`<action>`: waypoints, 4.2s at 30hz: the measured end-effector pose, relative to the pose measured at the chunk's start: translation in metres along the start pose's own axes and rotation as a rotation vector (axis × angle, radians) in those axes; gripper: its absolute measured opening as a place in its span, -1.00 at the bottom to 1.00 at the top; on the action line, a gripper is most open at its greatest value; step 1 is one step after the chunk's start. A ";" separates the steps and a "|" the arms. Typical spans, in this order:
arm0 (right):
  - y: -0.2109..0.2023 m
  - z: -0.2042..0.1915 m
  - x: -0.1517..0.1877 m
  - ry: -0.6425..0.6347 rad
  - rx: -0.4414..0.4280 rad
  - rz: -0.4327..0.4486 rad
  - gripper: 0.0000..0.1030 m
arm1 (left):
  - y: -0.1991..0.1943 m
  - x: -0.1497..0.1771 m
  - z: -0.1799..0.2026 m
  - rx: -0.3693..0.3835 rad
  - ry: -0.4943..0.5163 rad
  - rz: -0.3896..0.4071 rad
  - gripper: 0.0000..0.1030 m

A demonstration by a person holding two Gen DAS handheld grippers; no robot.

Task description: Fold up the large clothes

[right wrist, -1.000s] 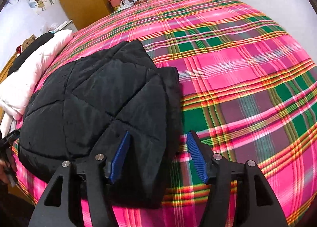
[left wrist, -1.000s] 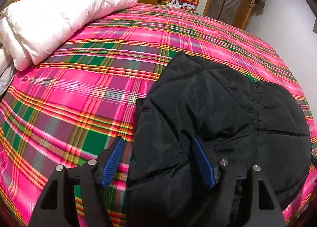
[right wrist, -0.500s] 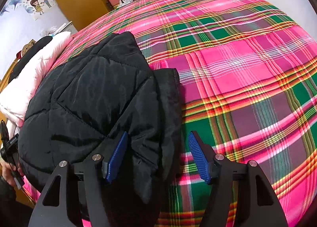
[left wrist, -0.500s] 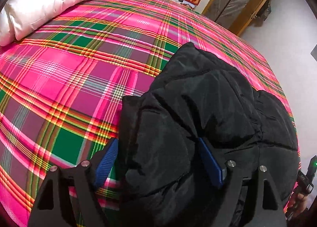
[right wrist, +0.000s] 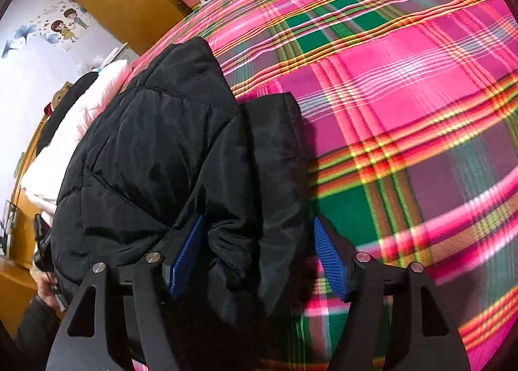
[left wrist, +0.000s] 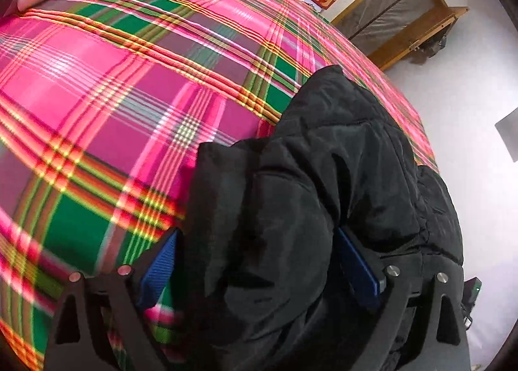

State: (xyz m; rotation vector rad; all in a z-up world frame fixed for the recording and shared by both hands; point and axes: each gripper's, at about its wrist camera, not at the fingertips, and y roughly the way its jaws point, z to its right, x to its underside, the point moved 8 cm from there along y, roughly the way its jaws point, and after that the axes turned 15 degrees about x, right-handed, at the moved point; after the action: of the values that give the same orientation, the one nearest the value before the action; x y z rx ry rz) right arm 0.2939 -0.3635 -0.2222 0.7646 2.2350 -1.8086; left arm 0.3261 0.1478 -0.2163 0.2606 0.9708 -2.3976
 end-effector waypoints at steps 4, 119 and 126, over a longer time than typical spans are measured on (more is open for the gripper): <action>0.004 -0.003 -0.001 -0.016 -0.009 -0.006 0.30 | 0.003 0.001 0.005 0.002 0.022 -0.005 0.86; 0.015 -0.181 -0.032 -0.236 0.017 0.046 -0.07 | -0.081 -0.097 -0.030 -0.179 0.101 0.201 0.12; -0.003 -0.182 -0.032 -0.245 0.035 0.065 -0.07 | -0.090 -0.101 -0.015 -0.216 0.147 0.195 0.13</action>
State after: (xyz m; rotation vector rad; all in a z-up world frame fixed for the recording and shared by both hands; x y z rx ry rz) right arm 0.3535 -0.1999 -0.1597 0.5787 2.0059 -1.8067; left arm 0.3610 0.2526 -0.1374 0.4342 1.2025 -2.1014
